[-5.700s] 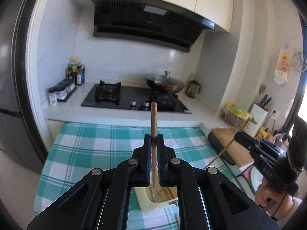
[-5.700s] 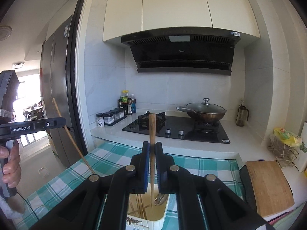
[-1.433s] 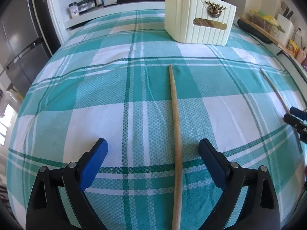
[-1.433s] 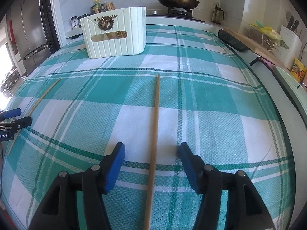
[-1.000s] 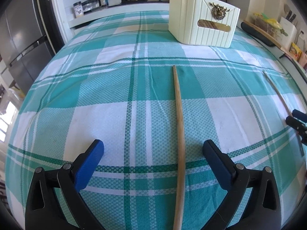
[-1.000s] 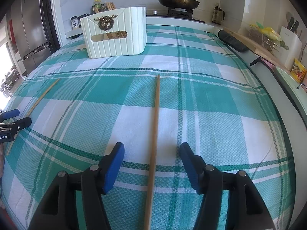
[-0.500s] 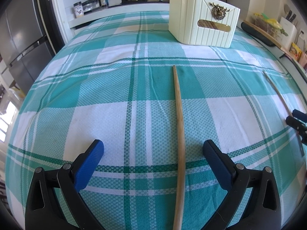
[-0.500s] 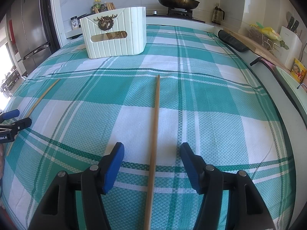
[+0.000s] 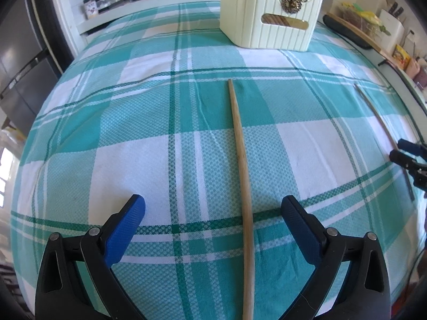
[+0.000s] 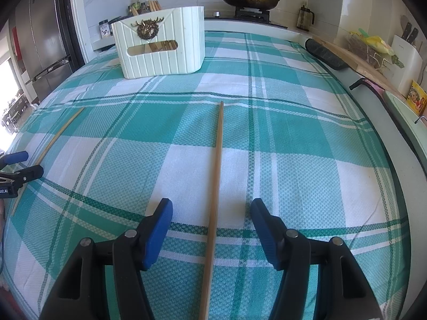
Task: Organize utensils
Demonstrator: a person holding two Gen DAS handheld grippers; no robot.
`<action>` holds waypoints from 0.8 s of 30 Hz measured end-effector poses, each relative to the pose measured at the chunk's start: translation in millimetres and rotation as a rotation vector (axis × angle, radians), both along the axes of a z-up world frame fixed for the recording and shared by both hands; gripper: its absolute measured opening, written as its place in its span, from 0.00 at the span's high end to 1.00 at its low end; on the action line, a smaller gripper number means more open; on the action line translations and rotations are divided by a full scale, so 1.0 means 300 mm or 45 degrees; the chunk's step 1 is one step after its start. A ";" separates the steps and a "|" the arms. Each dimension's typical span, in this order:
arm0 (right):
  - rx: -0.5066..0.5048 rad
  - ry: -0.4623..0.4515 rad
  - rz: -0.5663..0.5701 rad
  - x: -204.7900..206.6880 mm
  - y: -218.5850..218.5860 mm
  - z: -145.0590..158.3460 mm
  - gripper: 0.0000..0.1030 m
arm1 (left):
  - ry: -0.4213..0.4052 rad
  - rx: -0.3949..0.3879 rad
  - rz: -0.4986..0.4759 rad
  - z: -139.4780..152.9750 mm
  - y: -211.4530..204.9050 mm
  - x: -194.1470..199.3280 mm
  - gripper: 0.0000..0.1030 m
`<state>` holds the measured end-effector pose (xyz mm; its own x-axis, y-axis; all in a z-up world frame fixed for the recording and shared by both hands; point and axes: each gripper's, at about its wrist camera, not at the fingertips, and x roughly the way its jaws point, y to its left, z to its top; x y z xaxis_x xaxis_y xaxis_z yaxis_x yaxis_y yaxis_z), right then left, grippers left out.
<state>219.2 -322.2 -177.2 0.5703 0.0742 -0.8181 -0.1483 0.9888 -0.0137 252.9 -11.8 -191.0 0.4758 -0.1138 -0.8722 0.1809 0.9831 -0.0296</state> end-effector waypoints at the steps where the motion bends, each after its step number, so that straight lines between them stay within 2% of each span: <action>1: -0.004 0.047 0.019 0.009 -0.001 0.004 0.40 | 0.018 -0.022 -0.031 0.010 0.007 0.005 0.01; 5: 0.047 0.215 0.095 0.051 -0.028 0.020 0.40 | 0.115 -0.033 -0.119 0.022 0.003 0.059 0.03; 8: 0.071 0.295 0.115 0.104 -0.042 0.025 0.40 | 0.154 0.025 -0.184 0.016 -0.032 0.125 0.09; 10: 0.032 0.321 0.124 0.153 -0.032 0.027 0.52 | 0.168 0.092 -0.215 0.001 -0.058 0.172 0.09; 12: -0.005 0.327 0.128 0.210 -0.014 0.025 0.56 | 0.189 0.077 -0.223 -0.002 -0.071 0.230 0.10; 14: -0.017 0.331 0.123 0.272 0.006 0.026 0.61 | 0.212 0.081 -0.206 0.003 -0.079 0.276 0.16; 15: -0.032 0.328 0.120 0.302 0.020 0.025 0.68 | 0.206 0.092 -0.197 0.013 -0.087 0.296 0.29; 16: -0.048 0.315 0.118 0.329 0.035 0.025 0.75 | 0.200 0.094 -0.195 0.023 -0.093 0.308 0.50; 17: -0.059 0.299 0.119 0.350 0.050 0.027 0.81 | 0.201 0.083 -0.197 0.031 -0.097 0.318 0.64; 18: -0.067 0.293 0.123 0.372 0.064 0.026 0.92 | 0.197 0.085 -0.190 0.039 -0.097 0.327 0.93; 21: -0.005 0.270 0.113 0.406 0.082 0.037 0.95 | 0.163 0.029 -0.144 0.068 -0.063 0.323 0.95; 24: 0.065 0.180 0.132 0.369 0.086 0.112 0.95 | 0.052 -0.053 -0.111 0.163 0.001 0.270 0.95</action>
<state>329.8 -296.3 -143.5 0.4367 0.1706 -0.8833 -0.2467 0.9669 0.0648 333.9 -11.4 -142.1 0.4265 -0.1900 -0.8843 0.2636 0.9614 -0.0794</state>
